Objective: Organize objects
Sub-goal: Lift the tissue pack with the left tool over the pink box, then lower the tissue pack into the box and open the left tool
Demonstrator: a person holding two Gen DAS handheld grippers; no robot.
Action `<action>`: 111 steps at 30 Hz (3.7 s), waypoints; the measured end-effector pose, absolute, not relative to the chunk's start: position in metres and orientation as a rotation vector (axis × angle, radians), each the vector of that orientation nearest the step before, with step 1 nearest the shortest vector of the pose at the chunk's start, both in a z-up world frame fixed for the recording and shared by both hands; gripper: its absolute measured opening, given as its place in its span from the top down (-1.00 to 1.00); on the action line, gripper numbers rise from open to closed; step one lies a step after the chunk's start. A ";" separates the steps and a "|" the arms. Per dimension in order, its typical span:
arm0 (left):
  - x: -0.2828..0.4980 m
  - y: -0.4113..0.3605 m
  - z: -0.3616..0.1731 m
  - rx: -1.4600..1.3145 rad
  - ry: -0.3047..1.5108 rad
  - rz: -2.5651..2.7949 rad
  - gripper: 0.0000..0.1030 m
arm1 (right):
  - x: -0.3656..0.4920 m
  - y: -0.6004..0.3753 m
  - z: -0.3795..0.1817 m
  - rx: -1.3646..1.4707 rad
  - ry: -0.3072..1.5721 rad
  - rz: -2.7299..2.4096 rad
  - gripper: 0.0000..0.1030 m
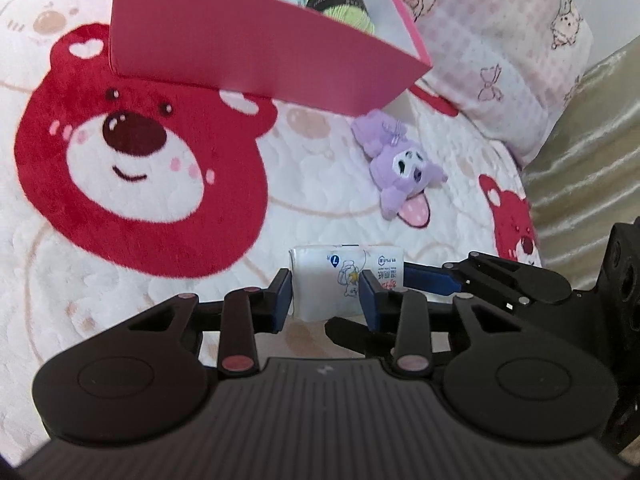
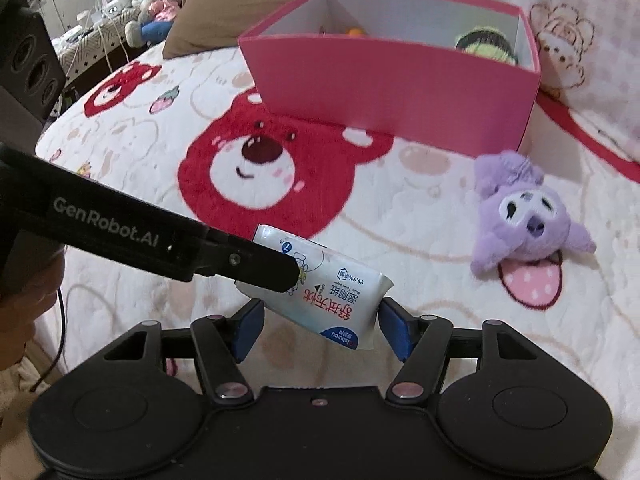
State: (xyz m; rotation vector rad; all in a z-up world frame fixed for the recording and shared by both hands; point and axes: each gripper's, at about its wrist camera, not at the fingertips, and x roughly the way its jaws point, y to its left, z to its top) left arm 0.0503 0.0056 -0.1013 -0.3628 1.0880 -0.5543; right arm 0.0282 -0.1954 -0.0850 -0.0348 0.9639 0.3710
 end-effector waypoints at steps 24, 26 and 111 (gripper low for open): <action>0.058 0.010 -0.004 -0.276 0.995 -0.561 0.33 | 0.038 -0.192 -0.012 0.088 0.862 0.339 -0.53; 0.061 0.009 0.004 -0.266 0.989 -0.547 0.33 | 0.041 -0.192 -0.005 0.094 0.849 0.344 -0.53; 0.230 0.025 -0.058 -0.165 0.738 -0.257 0.47 | 0.282 -0.206 -0.067 0.029 0.966 0.519 0.22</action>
